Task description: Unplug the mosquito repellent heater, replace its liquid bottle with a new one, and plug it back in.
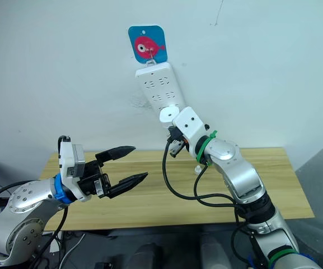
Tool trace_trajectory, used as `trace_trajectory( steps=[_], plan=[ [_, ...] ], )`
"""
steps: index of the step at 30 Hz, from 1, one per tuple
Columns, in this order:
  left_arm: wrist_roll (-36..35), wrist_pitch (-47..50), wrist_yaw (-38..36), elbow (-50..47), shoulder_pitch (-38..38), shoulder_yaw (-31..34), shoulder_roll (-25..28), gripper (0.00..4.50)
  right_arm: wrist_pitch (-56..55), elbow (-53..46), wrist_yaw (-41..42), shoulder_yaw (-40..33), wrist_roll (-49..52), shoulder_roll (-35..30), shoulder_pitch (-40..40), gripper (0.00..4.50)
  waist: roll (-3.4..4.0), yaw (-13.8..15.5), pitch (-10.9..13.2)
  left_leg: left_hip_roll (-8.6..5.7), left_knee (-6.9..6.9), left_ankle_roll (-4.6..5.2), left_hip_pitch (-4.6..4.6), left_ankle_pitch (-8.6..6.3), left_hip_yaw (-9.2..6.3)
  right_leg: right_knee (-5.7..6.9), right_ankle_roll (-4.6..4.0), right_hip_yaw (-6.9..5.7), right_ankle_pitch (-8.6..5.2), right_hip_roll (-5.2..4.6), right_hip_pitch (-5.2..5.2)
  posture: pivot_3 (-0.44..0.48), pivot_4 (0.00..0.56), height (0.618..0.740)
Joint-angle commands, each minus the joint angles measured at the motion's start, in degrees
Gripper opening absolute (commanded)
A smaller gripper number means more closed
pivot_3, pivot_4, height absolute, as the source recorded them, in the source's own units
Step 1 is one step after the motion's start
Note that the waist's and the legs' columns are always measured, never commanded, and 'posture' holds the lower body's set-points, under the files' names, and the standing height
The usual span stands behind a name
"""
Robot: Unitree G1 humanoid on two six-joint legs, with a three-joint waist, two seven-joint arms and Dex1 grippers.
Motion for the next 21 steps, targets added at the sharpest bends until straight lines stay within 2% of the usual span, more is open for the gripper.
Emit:
trace_trajectory(
  steps=[1, 9, 15, 19, 21],
  plan=[
    [0.10, -1.50, 0.00, -0.20, -0.69, -0.04, -0.47, 4.50, 0.63, -1.51, -1.05, -3.50, -0.69, -1.09, -1.17, 0.02, 0.00, 0.00, 0.00, 0.00, 0.00, 0.00, 0.00, 0.00, 0.00, 0.00, 0.00, 0.00, 0.00, 0.02, 0.00, -0.050, 0.139, 0.740],
    [1.82, -2.82, 0.47, 1.51, -0.75, -0.11, -1.04, 4.50, 4.01, -15.43, 10.56, -0.45, 7.75, -7.48, 2.97, 0.02, 0.00, -0.01, 0.00, 0.05, -0.12, -0.01, -0.11, -0.03, -0.04, -0.09, -0.14, -0.02, 0.08, 0.13, -0.10, -0.059, 0.130, 0.740],
    [2.05, -3.52, -0.80, 2.51, 0.04, 0.68, -0.51, 4.50, 4.60, -19.06, 11.80, -2.32, 8.05, -12.54, 4.30, 0.02, -0.01, -0.07, -0.01, 0.20, -0.12, -0.04, -0.11, -0.05, 0.00, -0.20, -0.17, -0.01, 0.09, 0.10, -0.10, -0.065, 0.124, 0.740],
    [4.73, -5.59, -2.58, 4.64, 1.24, 1.73, 1.57, 4.50, 4.68, -20.15, 12.14, -7.34, 8.93, -17.02, 5.69, 0.02, -0.02, -0.05, -0.02, 0.19, -0.10, -0.04, -0.10, -0.05, 0.08, -0.20, 0.01, 0.00, -0.01, 0.22, -0.09, -0.067, 0.119, 0.740],
    [4.21, -5.89, -3.95, 5.69, 1.39, 2.72, 2.51, 4.50, 5.04, -20.92, 13.28, -10.02, 10.39, -19.24, 6.49, 0.61, -0.03, -0.03, -0.02, 0.20, -0.10, -0.04, -0.11, -0.05, 0.09, -0.21, 0.00, 0.00, -0.01, 0.27, -0.10, -0.068, 0.116, 0.740]
  ],
)
